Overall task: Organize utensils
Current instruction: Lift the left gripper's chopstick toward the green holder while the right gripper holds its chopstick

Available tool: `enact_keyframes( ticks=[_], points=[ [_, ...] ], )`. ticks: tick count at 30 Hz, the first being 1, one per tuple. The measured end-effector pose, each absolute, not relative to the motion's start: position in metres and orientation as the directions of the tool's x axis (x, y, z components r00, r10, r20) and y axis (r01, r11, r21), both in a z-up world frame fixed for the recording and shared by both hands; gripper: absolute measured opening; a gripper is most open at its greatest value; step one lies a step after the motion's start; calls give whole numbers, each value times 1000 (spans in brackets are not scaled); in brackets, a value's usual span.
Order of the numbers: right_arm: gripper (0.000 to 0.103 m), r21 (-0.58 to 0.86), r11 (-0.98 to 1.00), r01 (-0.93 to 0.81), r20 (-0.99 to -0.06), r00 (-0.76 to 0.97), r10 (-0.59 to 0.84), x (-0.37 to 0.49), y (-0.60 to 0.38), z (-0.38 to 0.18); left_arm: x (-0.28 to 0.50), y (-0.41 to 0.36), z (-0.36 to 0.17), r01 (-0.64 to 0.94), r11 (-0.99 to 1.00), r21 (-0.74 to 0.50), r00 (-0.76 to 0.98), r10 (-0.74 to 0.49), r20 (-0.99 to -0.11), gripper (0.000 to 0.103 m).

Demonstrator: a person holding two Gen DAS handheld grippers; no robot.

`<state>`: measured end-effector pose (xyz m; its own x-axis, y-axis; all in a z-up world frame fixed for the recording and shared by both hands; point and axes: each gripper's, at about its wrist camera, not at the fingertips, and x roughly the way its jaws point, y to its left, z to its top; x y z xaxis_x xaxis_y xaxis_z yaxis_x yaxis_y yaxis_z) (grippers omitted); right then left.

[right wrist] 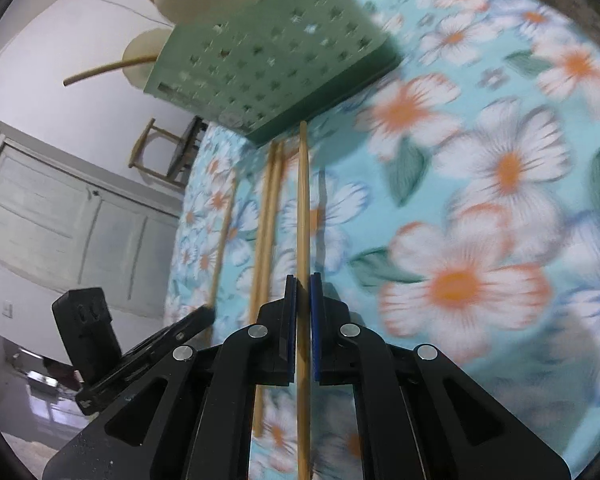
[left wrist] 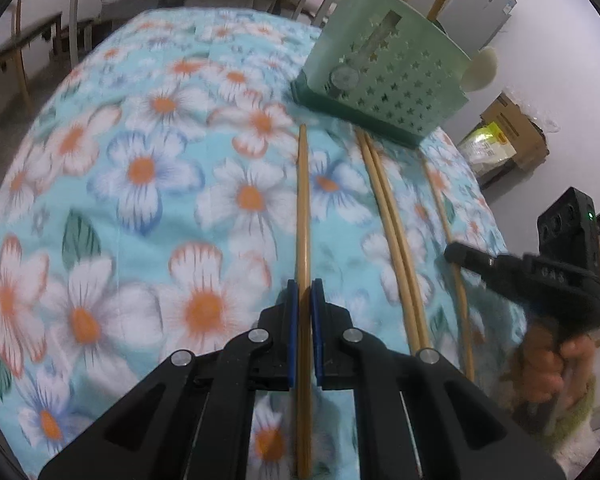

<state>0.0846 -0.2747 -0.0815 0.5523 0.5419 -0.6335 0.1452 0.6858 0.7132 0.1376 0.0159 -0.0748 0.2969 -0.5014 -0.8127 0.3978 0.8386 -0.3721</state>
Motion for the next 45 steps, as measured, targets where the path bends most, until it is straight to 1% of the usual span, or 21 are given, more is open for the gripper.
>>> enact_keyframes(
  ticks=[4,7,8,11,13,18,21,23,25,35,45],
  points=[
    [5,649,744,157,-699,509,502,74,-287,-80,127,22,-71,388,844,-371,272,-489,-829,6],
    [10,587,796,145,-740,494,455,71,-287,-77,127,22,-66,383,838,-388,281,-506,-815,7],
    [14,577,805,140,-744,496,447,71,-287,-75,129,21,-65,386,837,-388,287,-509,-812,8],
    [21,558,818,139,-748,510,424,77,-287,-73,138,12,-64,404,847,-346,296,-479,-826,11],
    [21,529,839,130,-758,517,398,83,-284,-72,146,3,-64,426,853,-300,309,-449,-838,11],
    [20,430,896,108,-789,527,315,100,-270,-72,165,-31,-71,507,857,-96,383,-324,-865,11],
    [13,389,914,112,-798,536,274,106,-267,-72,169,-45,-73,527,850,7,432,-260,-864,11],
    [8,381,917,116,-800,538,264,109,-269,-73,170,-52,-73,531,846,51,453,-233,-861,11],
    [7,386,915,117,-798,540,267,112,-270,-74,170,-54,-73,535,841,79,466,-216,-858,10],
    [6,390,914,113,-795,542,273,114,-270,-75,172,-61,-73,540,833,120,478,-185,-859,9],
    [7,392,913,114,-794,542,273,114,-269,-75,173,-62,-71,541,834,112,471,-190,-861,9]
  ],
)
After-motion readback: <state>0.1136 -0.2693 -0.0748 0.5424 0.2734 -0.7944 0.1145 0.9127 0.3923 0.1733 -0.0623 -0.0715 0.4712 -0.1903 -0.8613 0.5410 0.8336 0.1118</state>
